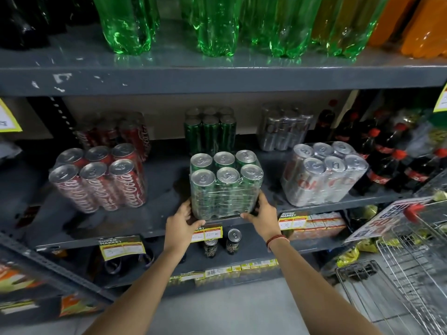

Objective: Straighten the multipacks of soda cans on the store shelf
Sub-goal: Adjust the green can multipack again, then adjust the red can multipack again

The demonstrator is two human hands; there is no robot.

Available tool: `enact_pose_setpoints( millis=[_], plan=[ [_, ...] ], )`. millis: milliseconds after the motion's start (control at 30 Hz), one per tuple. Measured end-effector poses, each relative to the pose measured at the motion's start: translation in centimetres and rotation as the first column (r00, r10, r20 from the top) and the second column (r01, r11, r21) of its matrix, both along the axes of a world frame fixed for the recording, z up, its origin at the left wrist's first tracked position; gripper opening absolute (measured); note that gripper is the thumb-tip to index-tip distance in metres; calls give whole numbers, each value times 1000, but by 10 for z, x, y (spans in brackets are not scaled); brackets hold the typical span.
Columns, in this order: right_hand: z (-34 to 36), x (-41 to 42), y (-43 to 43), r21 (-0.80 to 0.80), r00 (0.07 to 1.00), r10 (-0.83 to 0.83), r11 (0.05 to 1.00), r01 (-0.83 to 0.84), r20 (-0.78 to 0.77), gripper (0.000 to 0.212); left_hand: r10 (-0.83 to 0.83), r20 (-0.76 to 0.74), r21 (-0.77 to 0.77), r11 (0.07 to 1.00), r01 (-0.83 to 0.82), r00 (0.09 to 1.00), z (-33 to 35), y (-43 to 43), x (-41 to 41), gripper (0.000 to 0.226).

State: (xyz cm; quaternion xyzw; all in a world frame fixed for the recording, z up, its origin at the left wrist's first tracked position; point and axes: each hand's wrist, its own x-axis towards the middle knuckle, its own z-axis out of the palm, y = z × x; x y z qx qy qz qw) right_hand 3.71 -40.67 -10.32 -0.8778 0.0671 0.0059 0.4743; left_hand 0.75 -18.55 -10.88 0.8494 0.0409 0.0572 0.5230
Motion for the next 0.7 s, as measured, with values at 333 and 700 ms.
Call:
enact_pose_setpoints(
  millis=[333, 700],
  plan=[
    [8, -2, 3, -5, 1000, -3, 1000, 3, 14, 78, -4, 18, 38, 999, 4, 1000, -2, 5, 0, 79],
    [16, -59, 106, 189, 757, -405, 914, 360, 514, 30, 393, 185, -208, 912, -355, 901, 10, 108, -9, 30]
  ],
)
